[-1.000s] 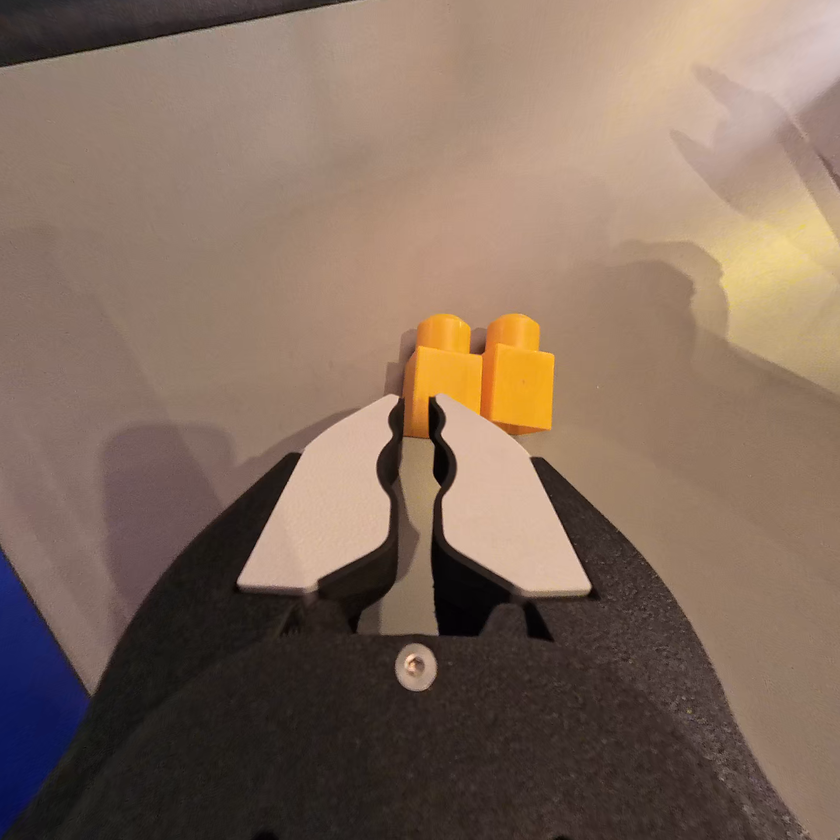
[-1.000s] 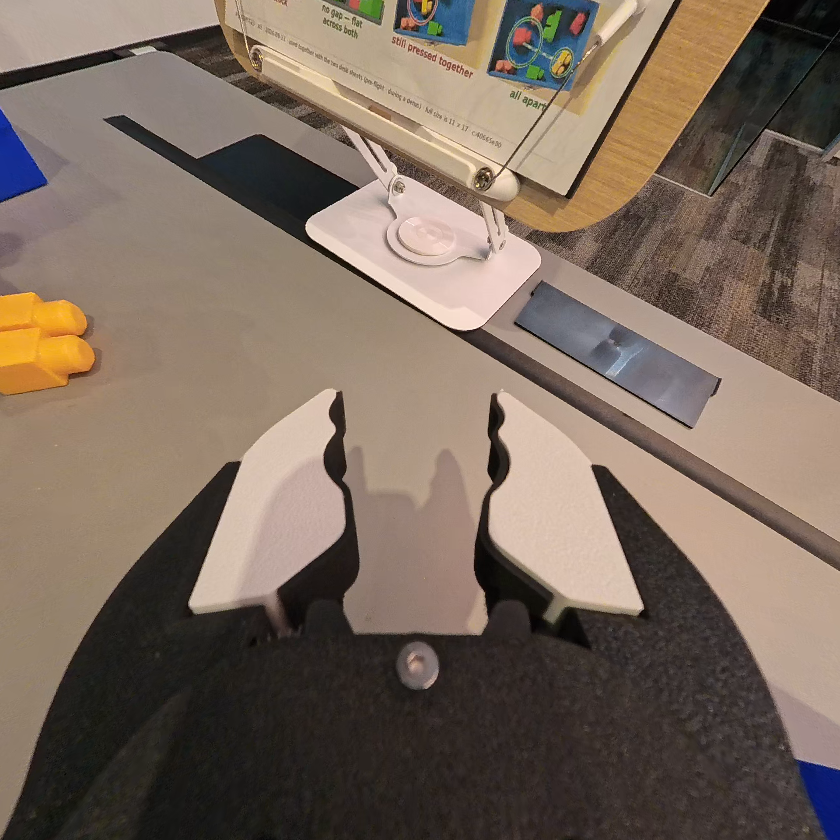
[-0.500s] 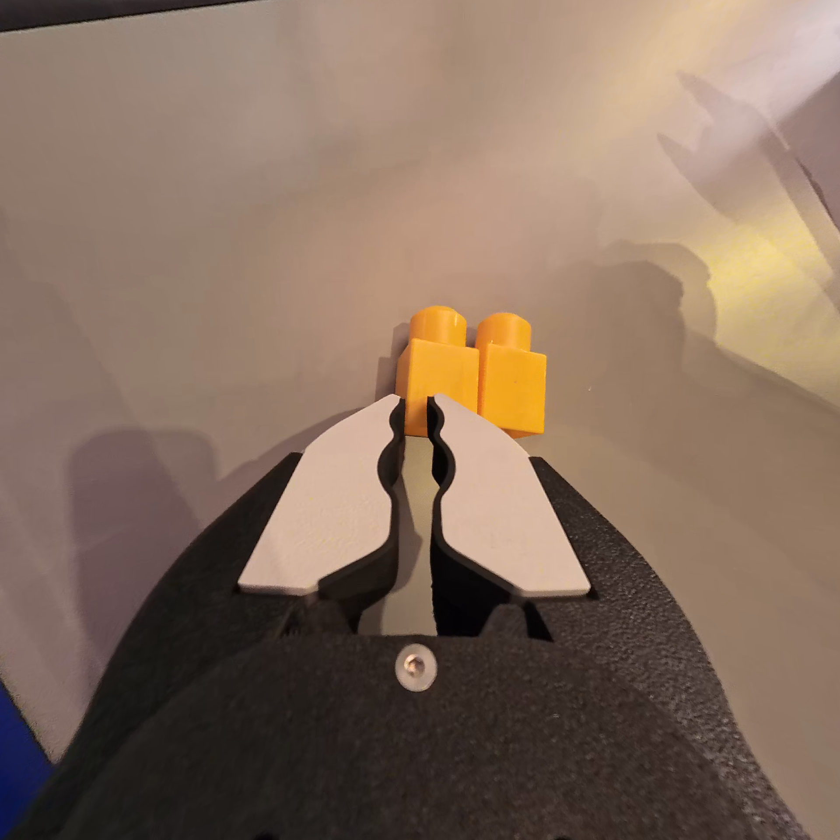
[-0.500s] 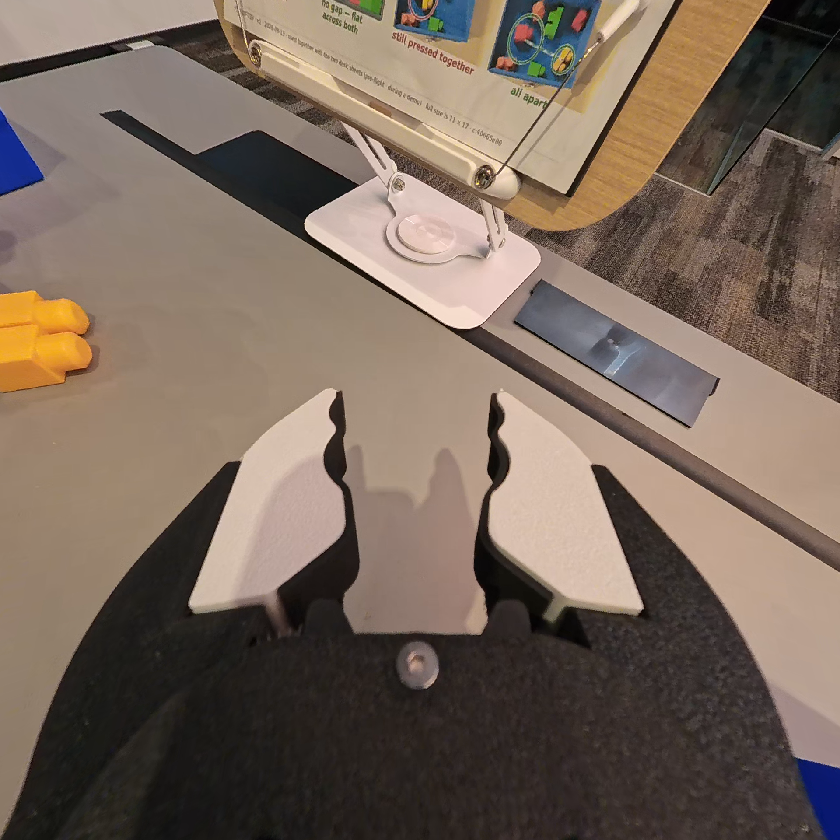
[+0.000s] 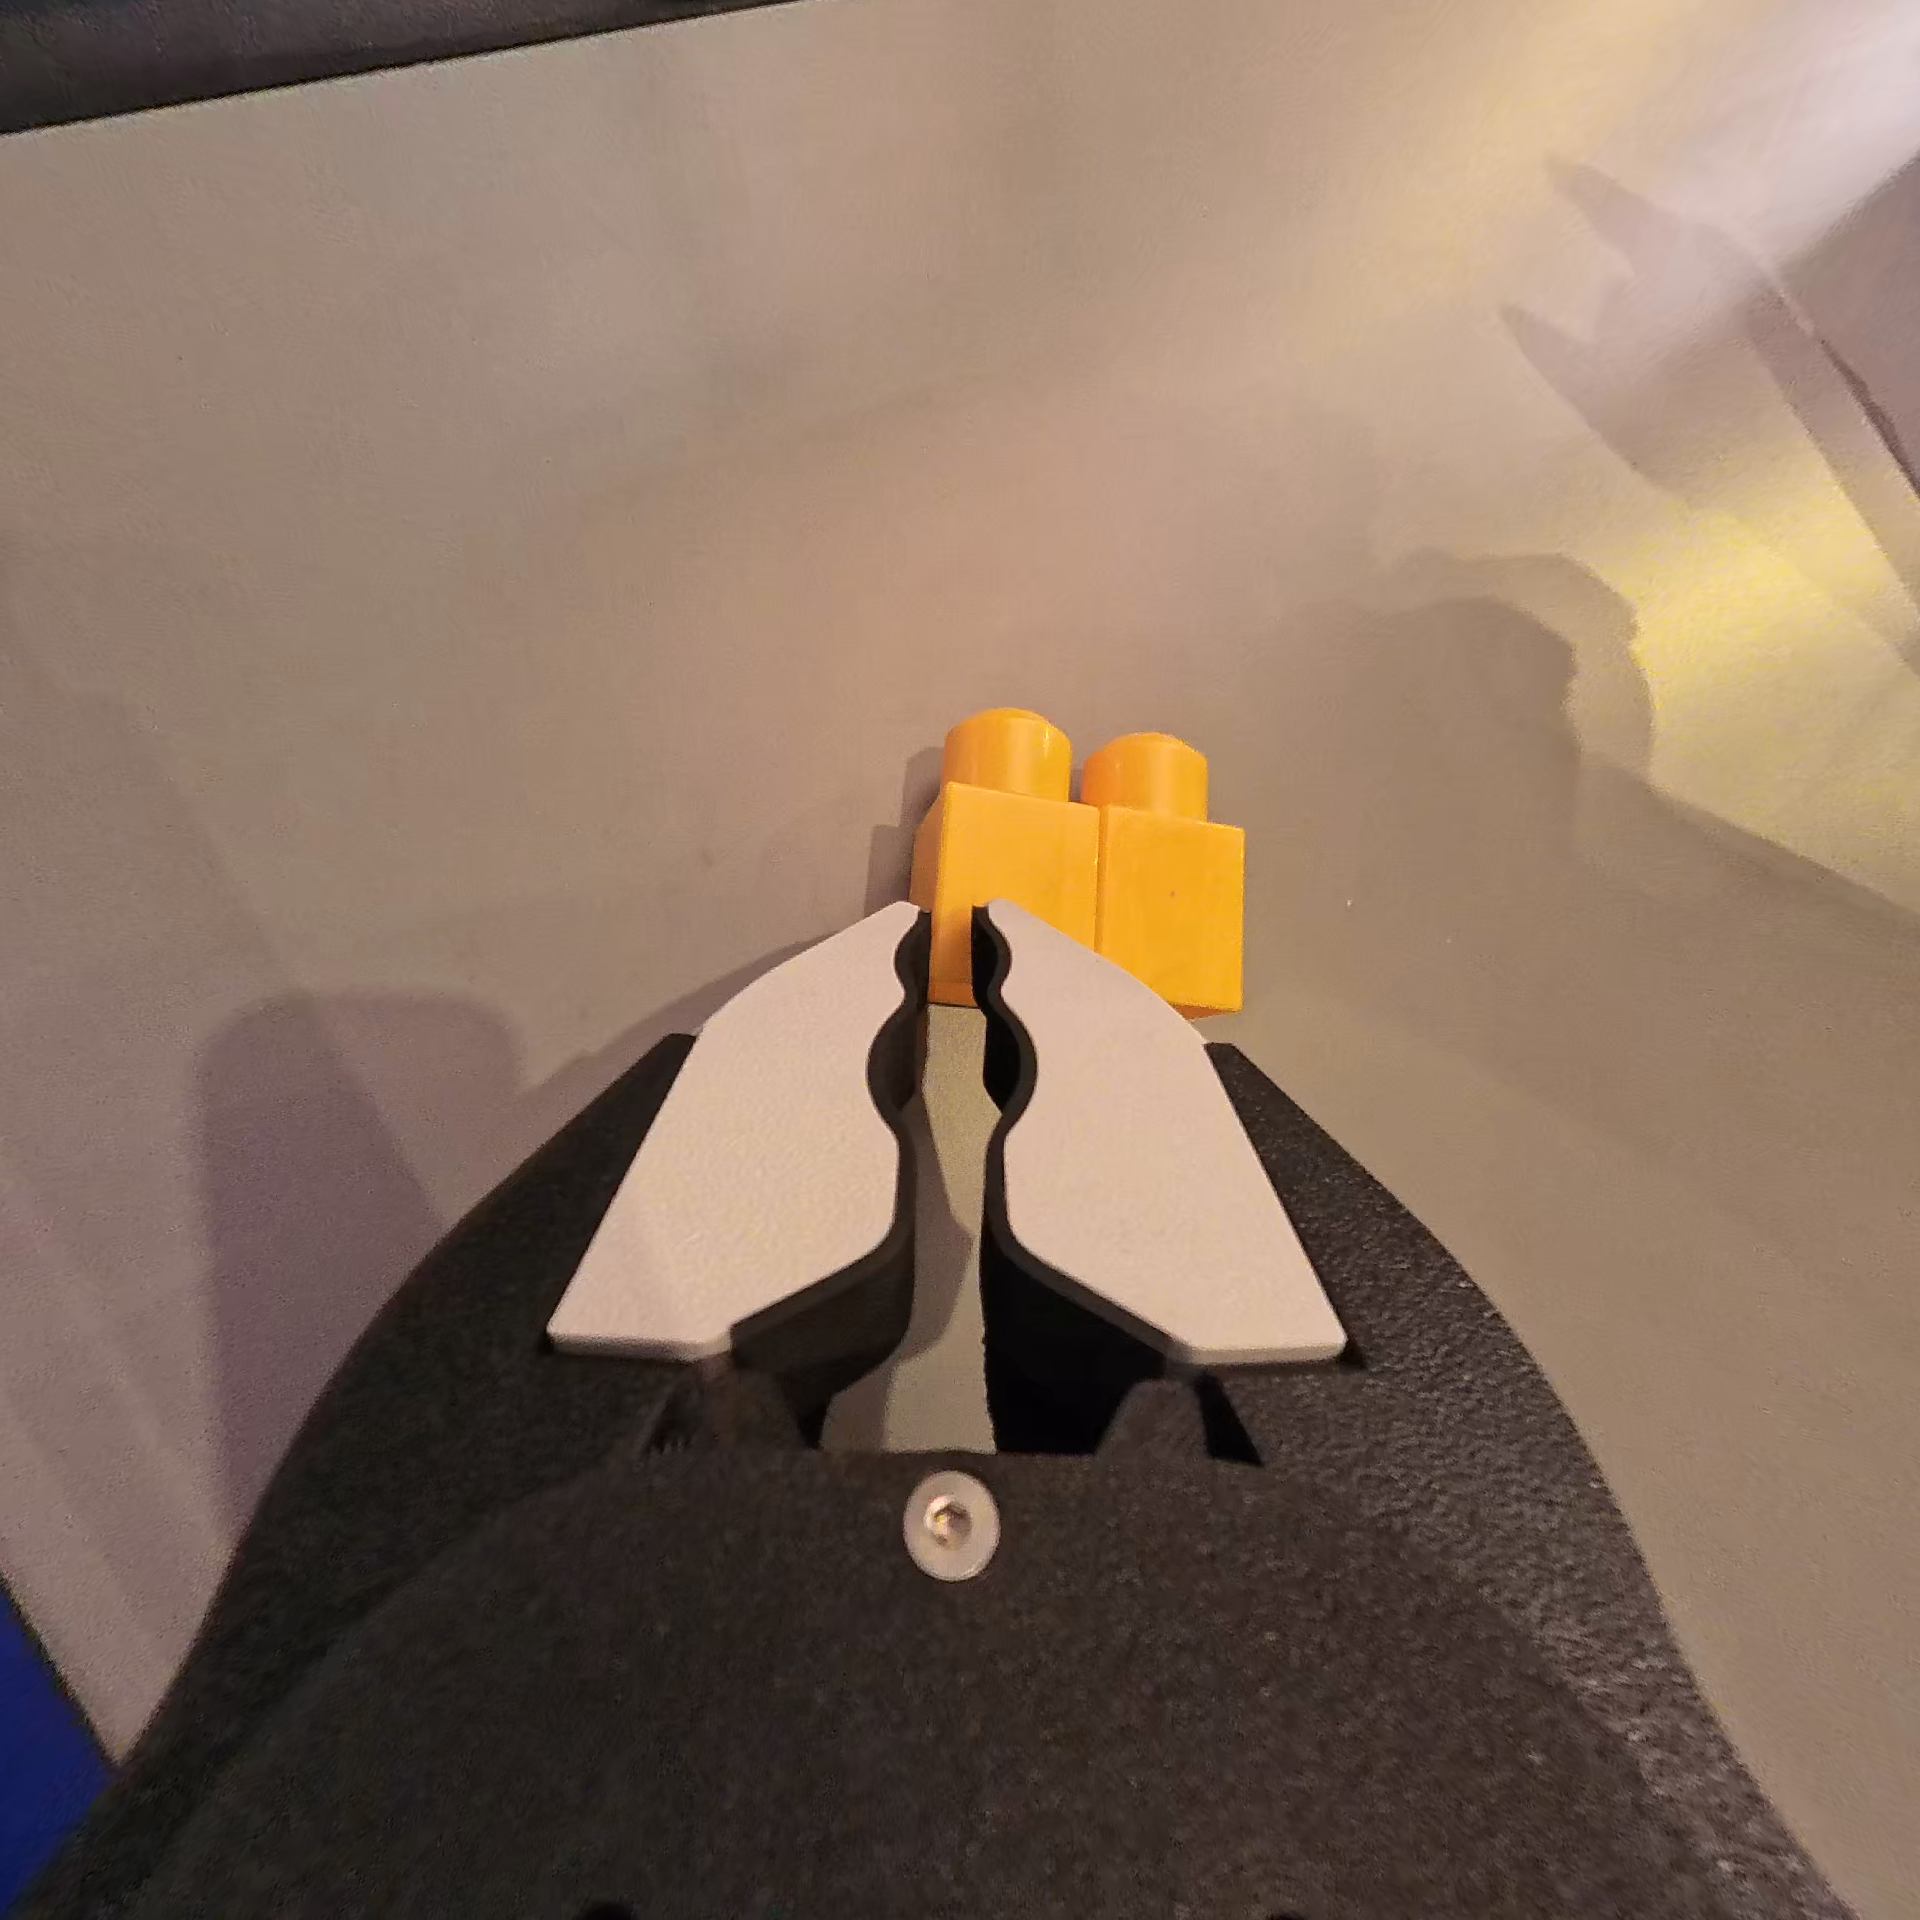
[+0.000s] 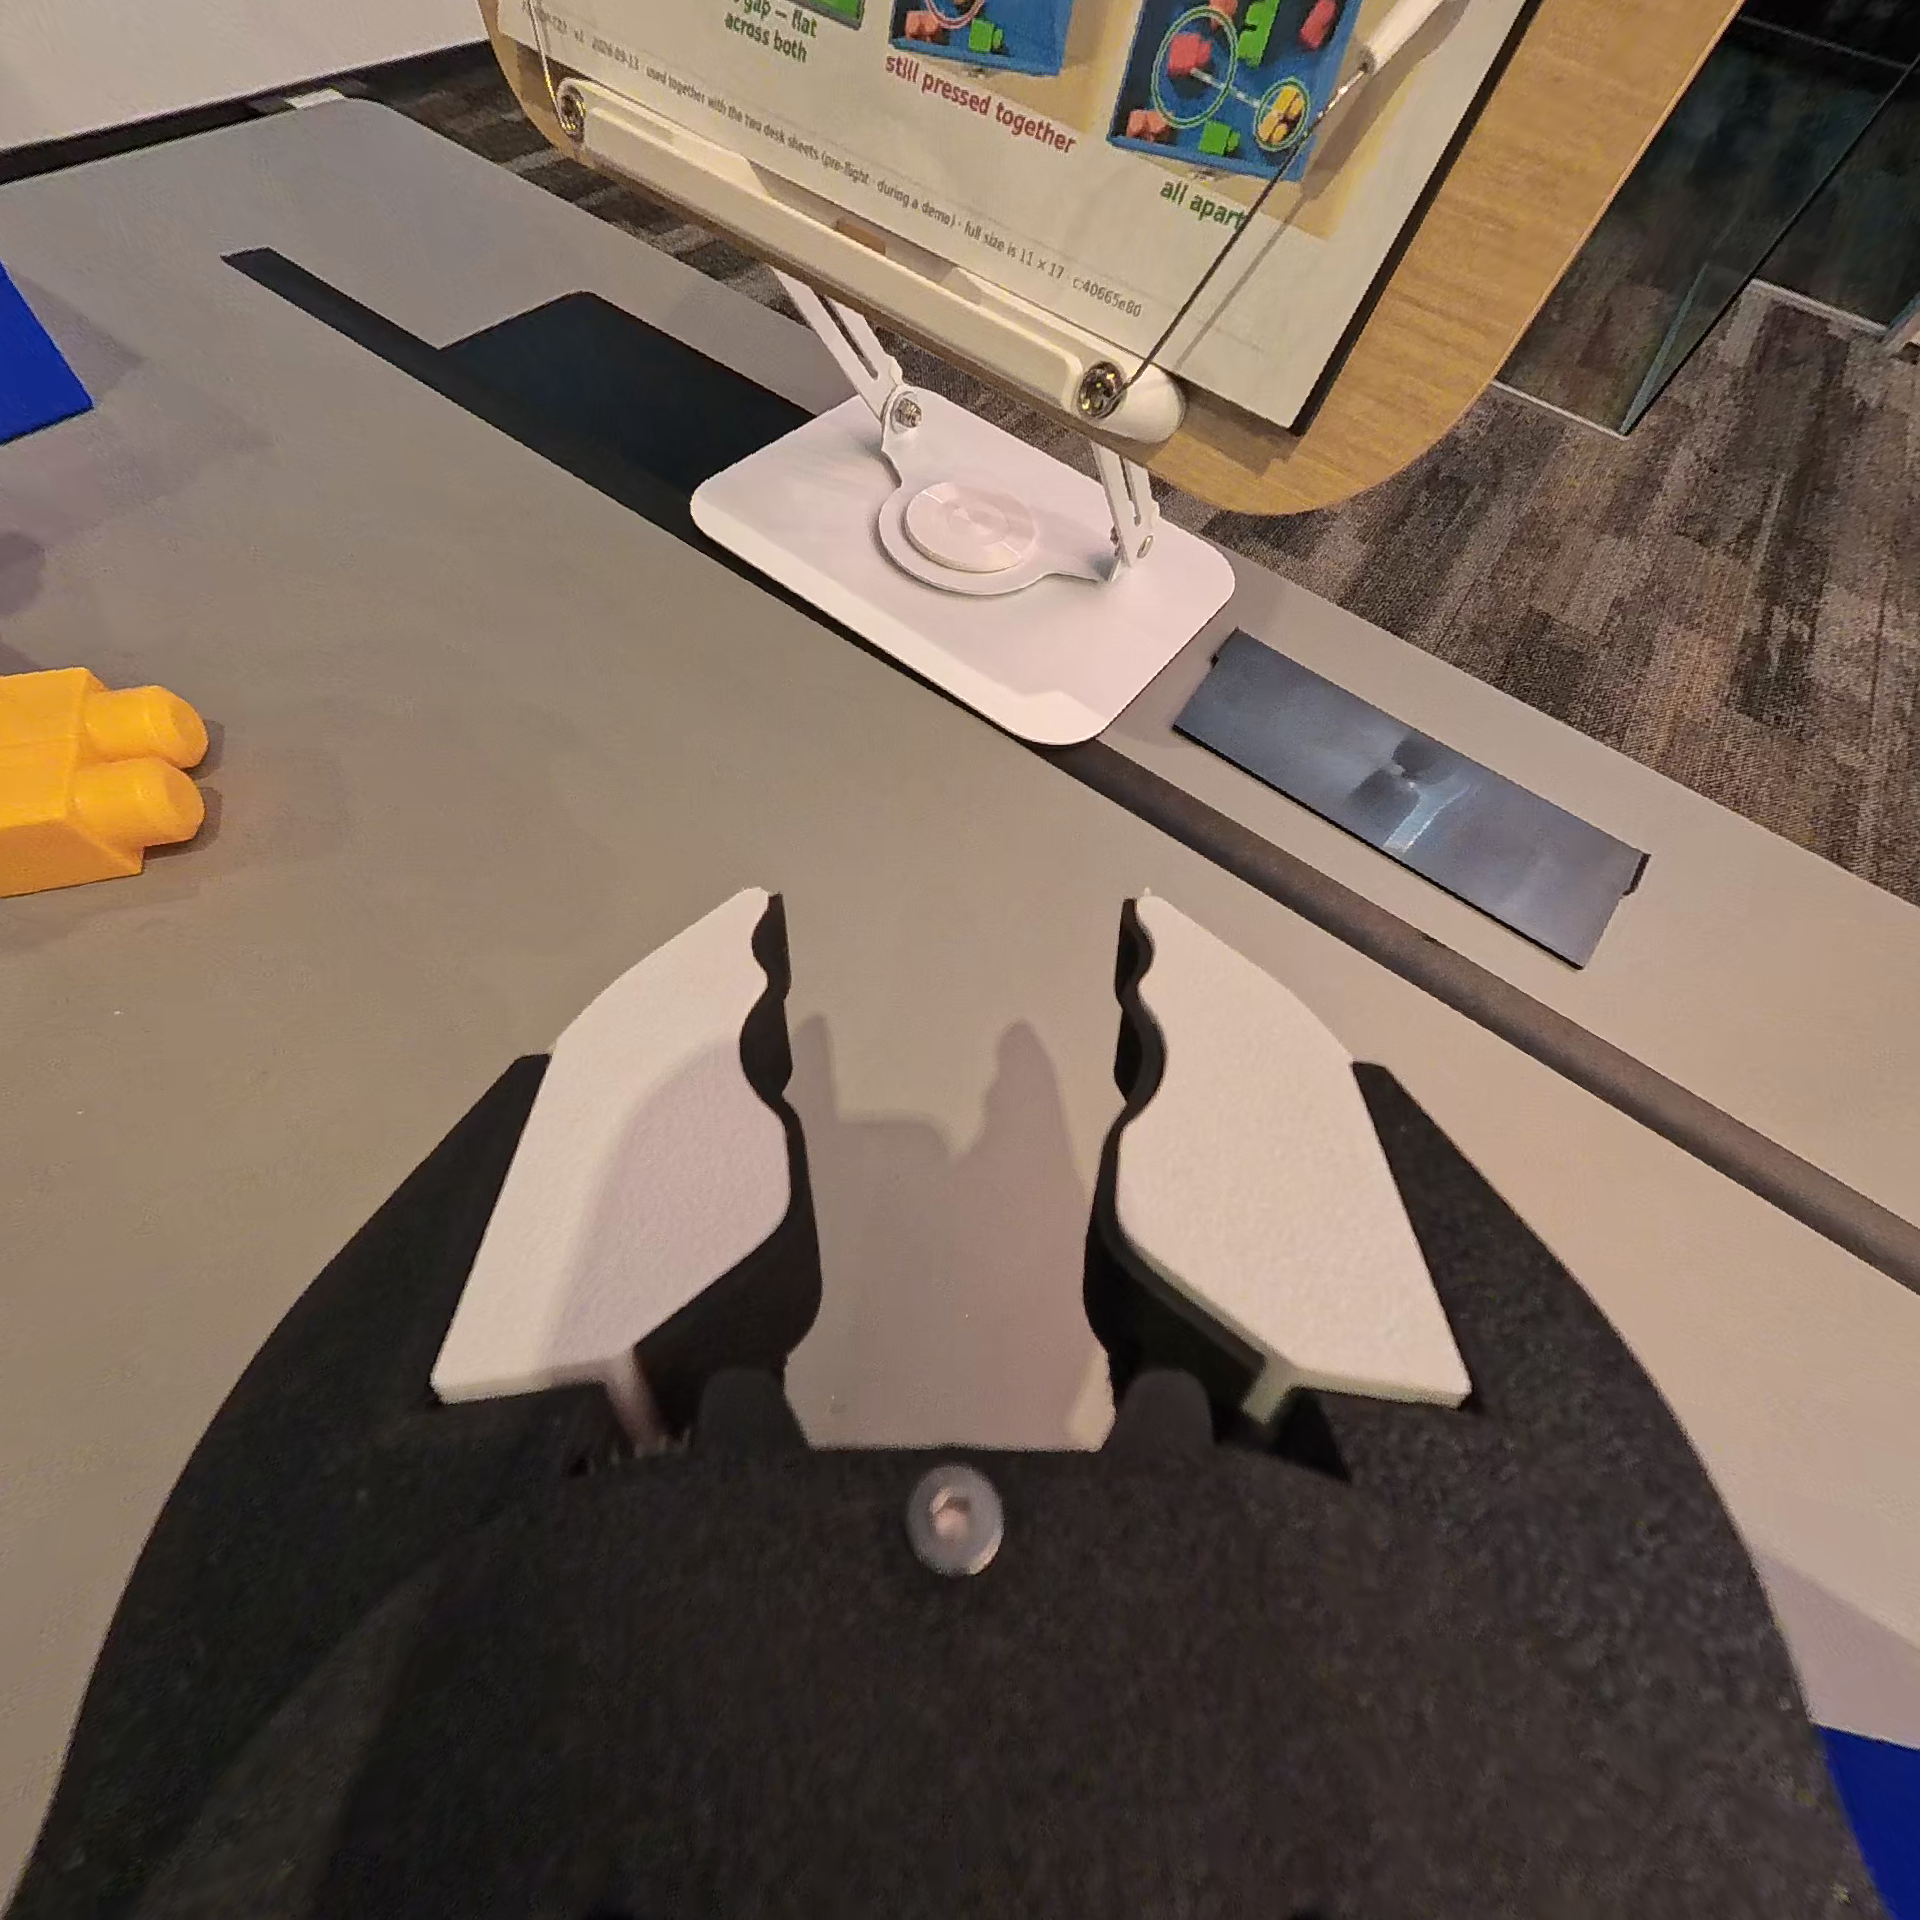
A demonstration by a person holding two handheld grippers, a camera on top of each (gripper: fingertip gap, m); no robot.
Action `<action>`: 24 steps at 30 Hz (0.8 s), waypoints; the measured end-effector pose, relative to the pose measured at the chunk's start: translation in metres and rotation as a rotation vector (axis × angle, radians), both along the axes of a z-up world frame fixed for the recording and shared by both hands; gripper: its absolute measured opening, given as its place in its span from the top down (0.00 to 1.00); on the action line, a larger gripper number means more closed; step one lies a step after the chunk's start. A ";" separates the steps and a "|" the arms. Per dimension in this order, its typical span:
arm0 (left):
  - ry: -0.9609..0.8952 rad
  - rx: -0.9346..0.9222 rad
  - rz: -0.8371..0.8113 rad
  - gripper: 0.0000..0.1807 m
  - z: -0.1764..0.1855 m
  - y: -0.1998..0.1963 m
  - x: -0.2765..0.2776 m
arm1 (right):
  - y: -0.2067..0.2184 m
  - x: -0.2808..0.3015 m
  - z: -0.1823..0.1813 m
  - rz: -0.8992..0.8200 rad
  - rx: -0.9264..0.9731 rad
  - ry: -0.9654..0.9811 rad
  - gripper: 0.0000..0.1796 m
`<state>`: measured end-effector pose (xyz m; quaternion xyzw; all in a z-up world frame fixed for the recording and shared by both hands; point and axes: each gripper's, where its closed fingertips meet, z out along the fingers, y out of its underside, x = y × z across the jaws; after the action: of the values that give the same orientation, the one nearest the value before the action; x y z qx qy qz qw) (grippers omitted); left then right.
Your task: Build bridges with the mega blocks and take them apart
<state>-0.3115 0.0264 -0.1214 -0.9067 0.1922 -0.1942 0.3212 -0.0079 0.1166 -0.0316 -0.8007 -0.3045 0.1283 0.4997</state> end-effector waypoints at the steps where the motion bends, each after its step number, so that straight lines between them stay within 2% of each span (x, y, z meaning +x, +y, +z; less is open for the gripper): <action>1: -0.001 0.004 -0.001 0.96 0.000 0.000 0.000 | 0.000 0.000 0.000 0.000 -0.001 0.000 0.67; 6: -0.002 0.026 0.008 0.92 0.004 0.003 -0.002 | 0.000 0.000 -0.002 0.000 -0.005 -0.007 0.66; 8: -0.044 0.068 0.016 0.91 0.022 0.002 -0.004 | 0.000 0.001 -0.003 -0.001 -0.005 -0.005 0.66; 11: -0.099 0.160 0.021 0.90 0.067 -0.011 -0.013 | 0.001 0.002 -0.003 0.000 -0.007 0.002 0.66; 13: -0.019 0.244 0.050 0.86 0.099 -0.023 -0.040 | 0.001 0.002 -0.003 -0.001 -0.010 0.011 0.67; 14: 0.048 0.275 0.086 0.82 0.113 -0.030 -0.062 | 0.001 0.002 -0.004 -0.001 -0.013 0.014 0.67; 16: 0.207 0.304 0.166 0.81 0.131 -0.043 -0.115 | 0.001 0.002 -0.006 0.000 -0.018 0.009 0.67; 19: 0.330 0.247 0.302 0.81 0.133 -0.063 -0.191 | 0.000 -0.001 -0.008 0.006 -0.020 -0.005 0.67; 22: 0.238 0.142 0.416 0.78 0.109 -0.078 -0.231 | -0.001 -0.007 -0.008 0.016 -0.015 -0.023 0.67; 24: 0.247 0.135 0.444 0.75 0.092 -0.083 -0.247 | -0.003 -0.010 -0.010 0.023 -0.016 -0.038 0.67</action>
<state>-0.5582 -0.0563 -0.0290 -0.9200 0.0390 0.0066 0.3899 -0.0181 0.1141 -0.0414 -0.8033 -0.3222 0.1214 0.4859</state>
